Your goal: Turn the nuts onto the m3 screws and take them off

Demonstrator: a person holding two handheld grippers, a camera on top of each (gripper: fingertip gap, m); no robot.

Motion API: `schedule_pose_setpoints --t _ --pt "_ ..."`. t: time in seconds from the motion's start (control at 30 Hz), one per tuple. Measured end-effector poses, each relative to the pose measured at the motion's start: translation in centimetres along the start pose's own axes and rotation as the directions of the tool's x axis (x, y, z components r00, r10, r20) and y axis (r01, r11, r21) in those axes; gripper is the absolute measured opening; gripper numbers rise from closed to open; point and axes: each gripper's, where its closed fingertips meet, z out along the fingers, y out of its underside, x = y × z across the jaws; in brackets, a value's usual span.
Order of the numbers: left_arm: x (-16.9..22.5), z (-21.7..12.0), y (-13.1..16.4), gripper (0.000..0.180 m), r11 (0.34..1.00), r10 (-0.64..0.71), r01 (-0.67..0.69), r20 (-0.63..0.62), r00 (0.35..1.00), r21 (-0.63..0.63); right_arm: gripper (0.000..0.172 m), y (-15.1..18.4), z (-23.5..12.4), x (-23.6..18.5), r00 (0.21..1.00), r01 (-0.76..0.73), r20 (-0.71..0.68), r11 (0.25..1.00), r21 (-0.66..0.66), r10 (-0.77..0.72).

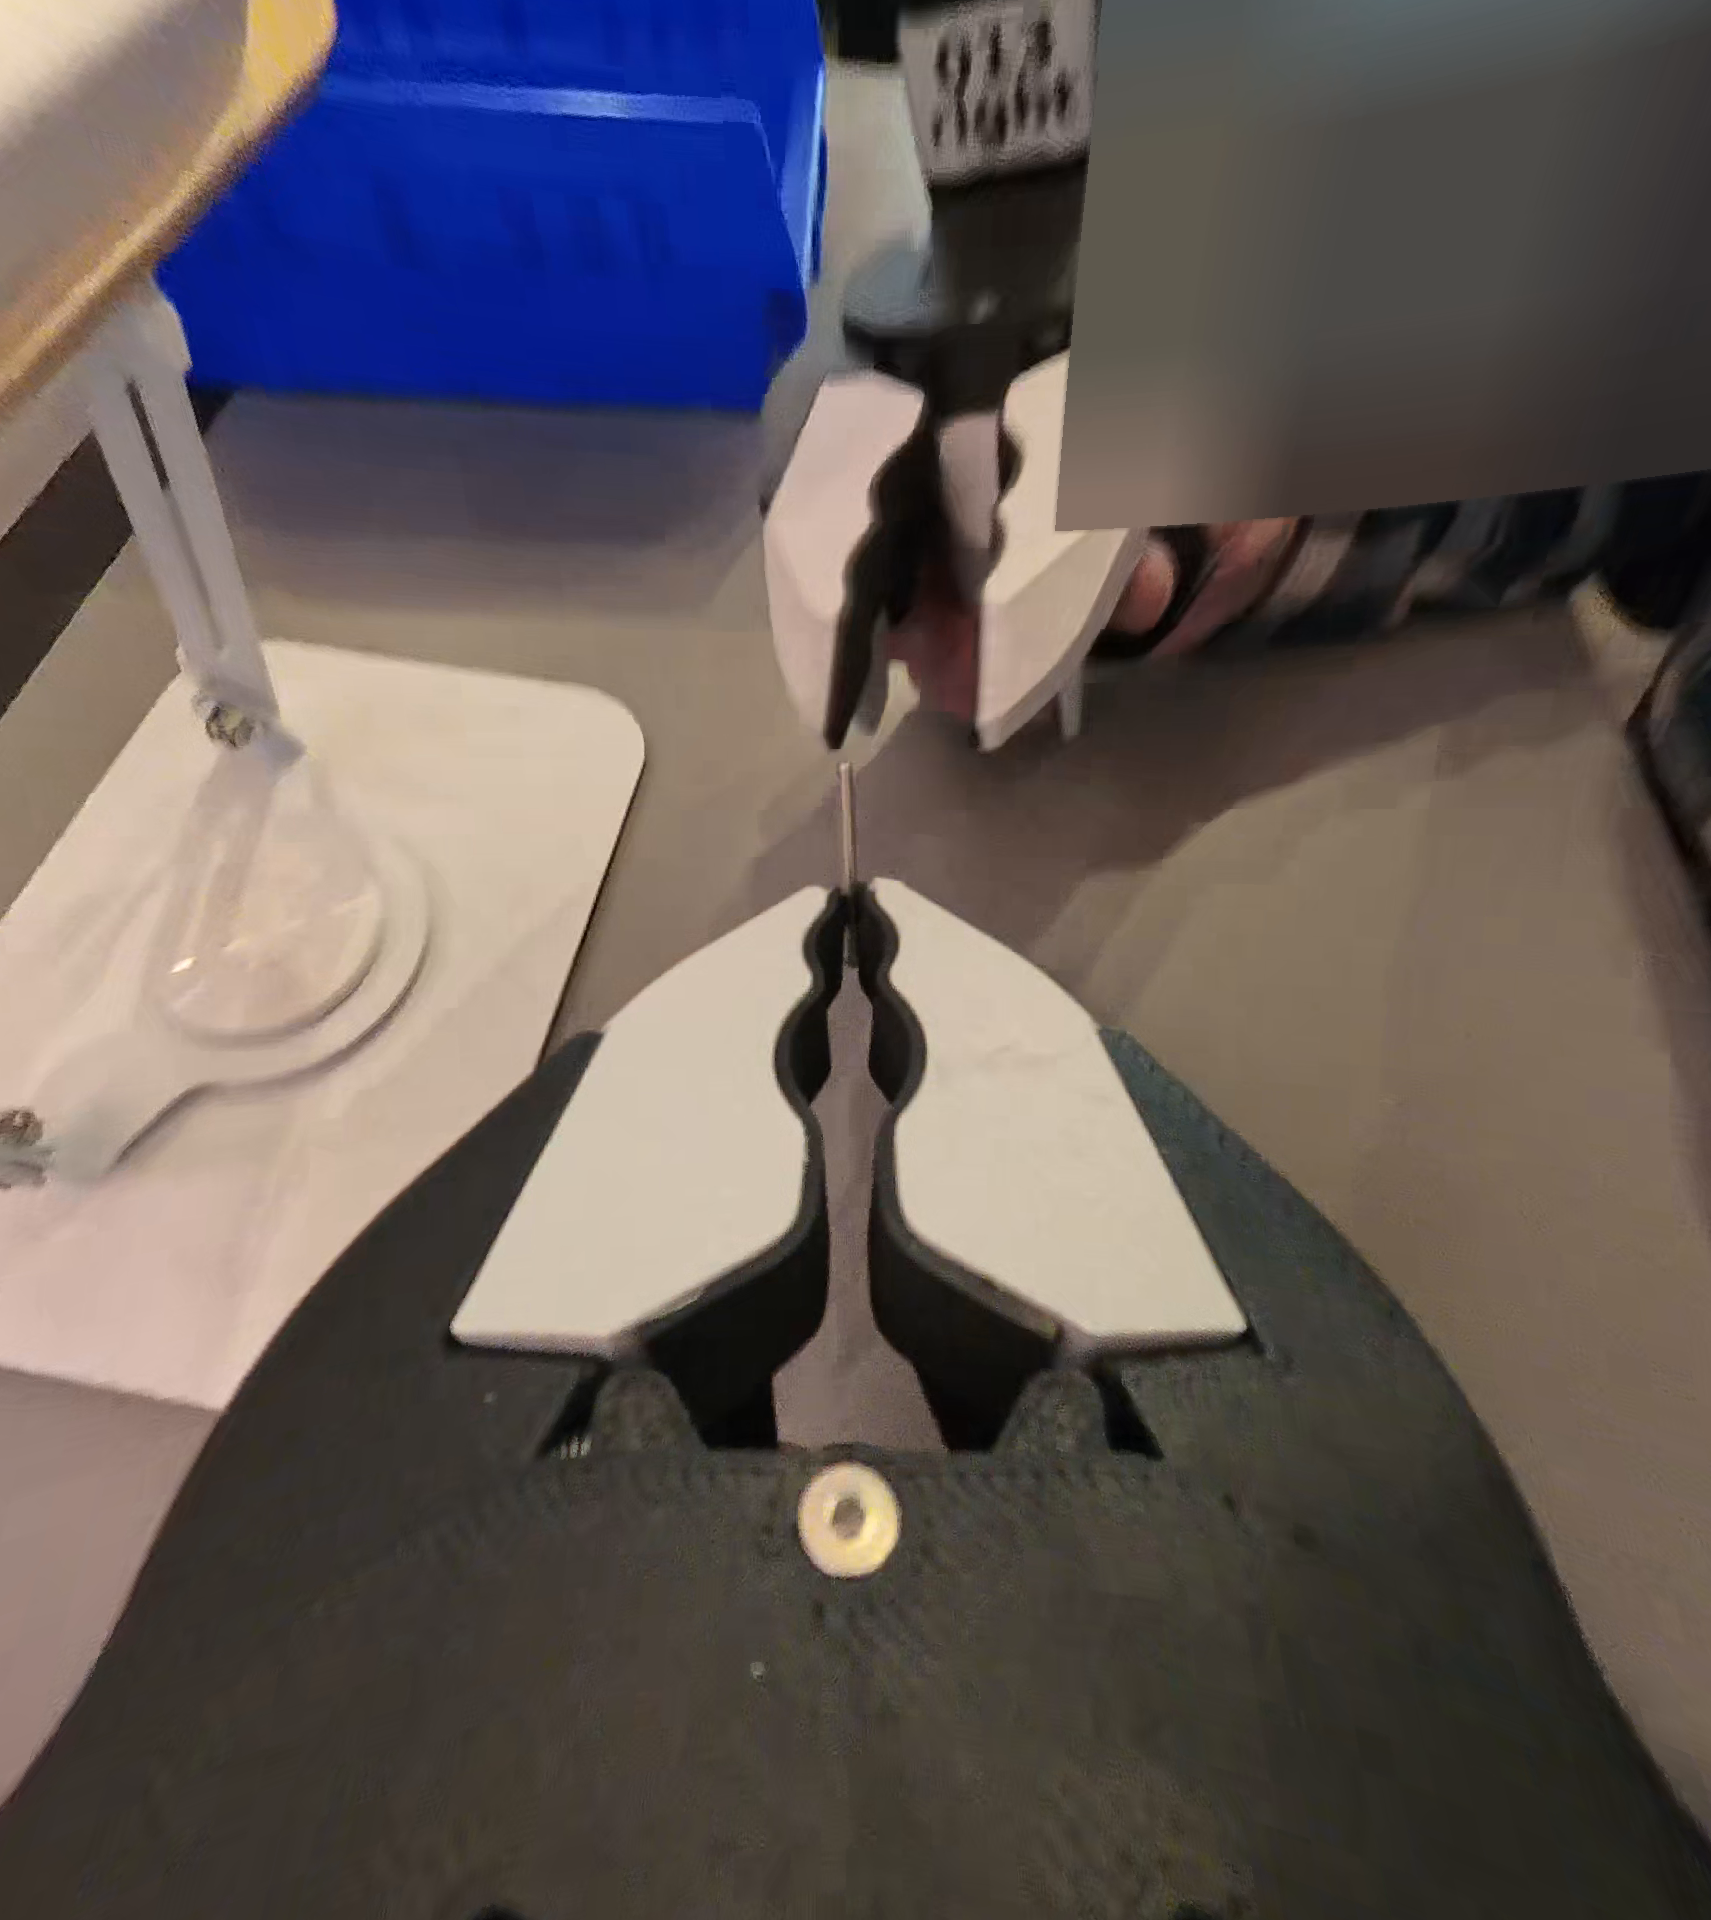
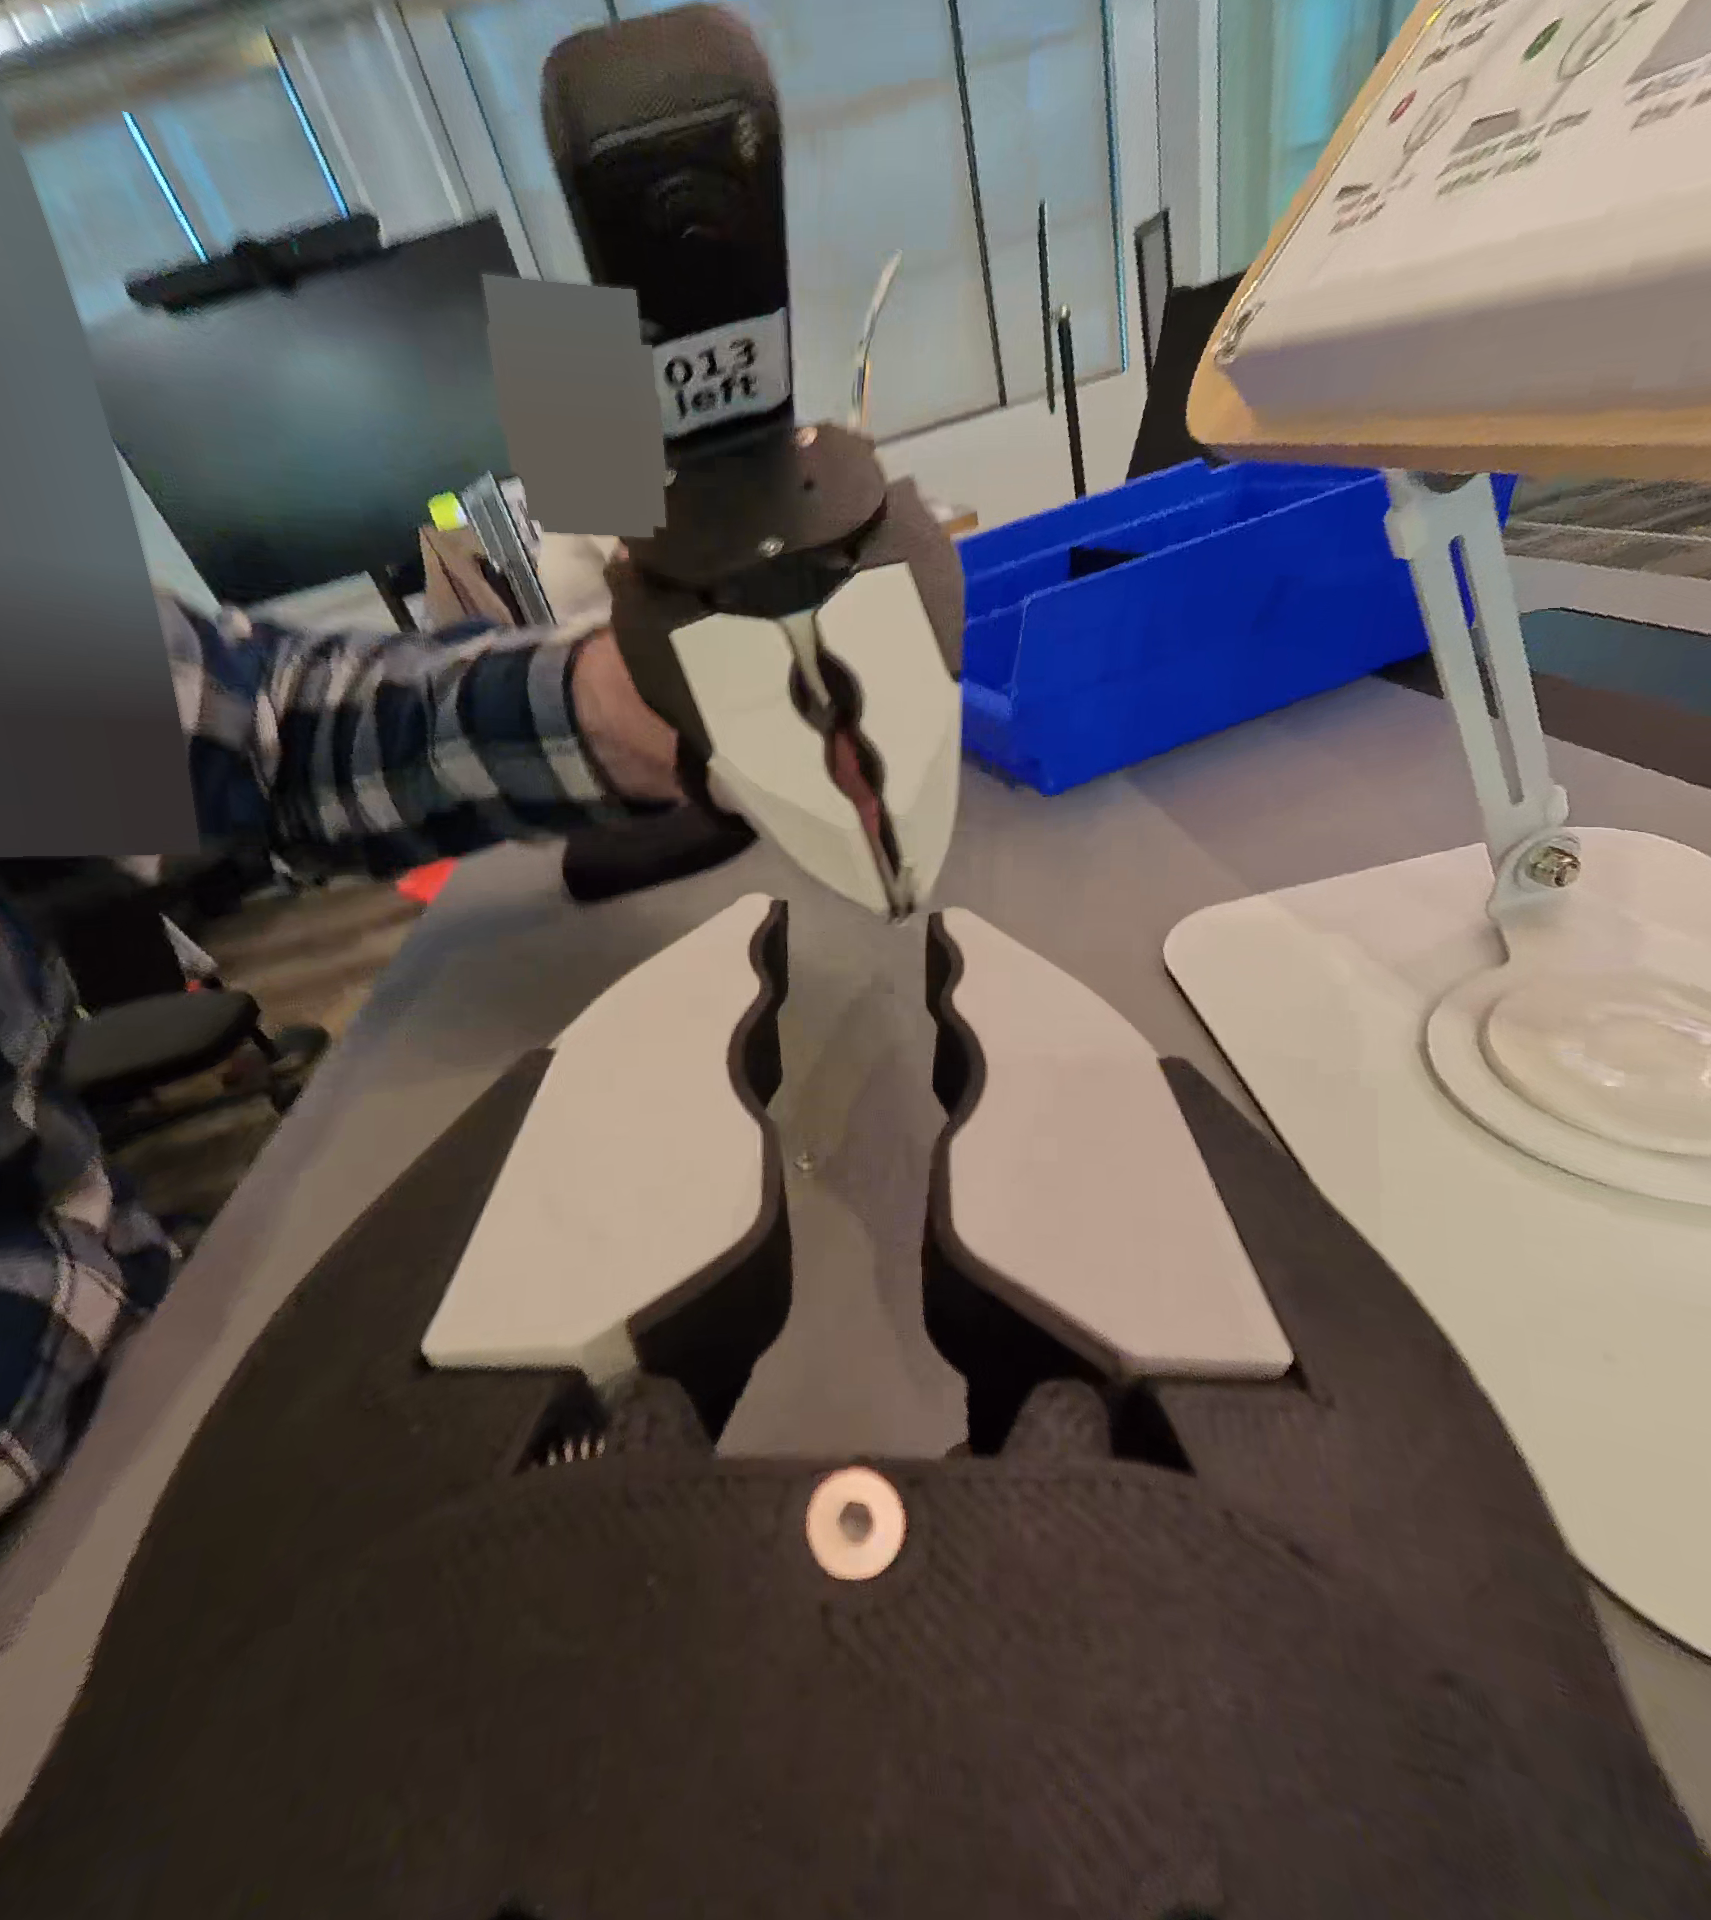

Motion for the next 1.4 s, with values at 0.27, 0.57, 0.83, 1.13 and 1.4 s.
schedule_pose_setpoints --t 0.27,0.57,0.83,1.13,1.4 --pt "1.2 1.6 -1.3 0.002 0.991 -0.061 0.064 -0.033 0.998 0.115 0.019 -0.2 0.1 -0.7 0.995 -0.074 0.072 0.997 0.037 0.071" --pt "1.6 2.2 -2.1 0.005 0.977 -0.086 0.092 -0.040 0.995 0.193 0.003 -0.5 -0.6 -0.1 0.993 -0.101 0.066 0.994 0.042 0.098" --pt "2.4 3.4 -0.6 0.027 1.000 0.009 -0.009 -0.011 1.000 0.022 0.002 -0.1 -0.4 -1.0 0.999 0.018 0.048 0.996 -0.091 -0.013" --pt "3.4 4.1 0.4 0.003 1.000 -0.018 0.018 -0.065 0.998 0.008 0.002 0.8 -0.1 -1.6 0.995 0.093 0.047 0.975 -0.204 -0.085" --pt "-0.1 1.3 0.3 0.003 0.995 -0.035 0.031 0.039 0.999 0.095 0.035 -0.1 -0.6 -1.2 0.994 0.106 0.035 0.981 -0.160 -0.102"
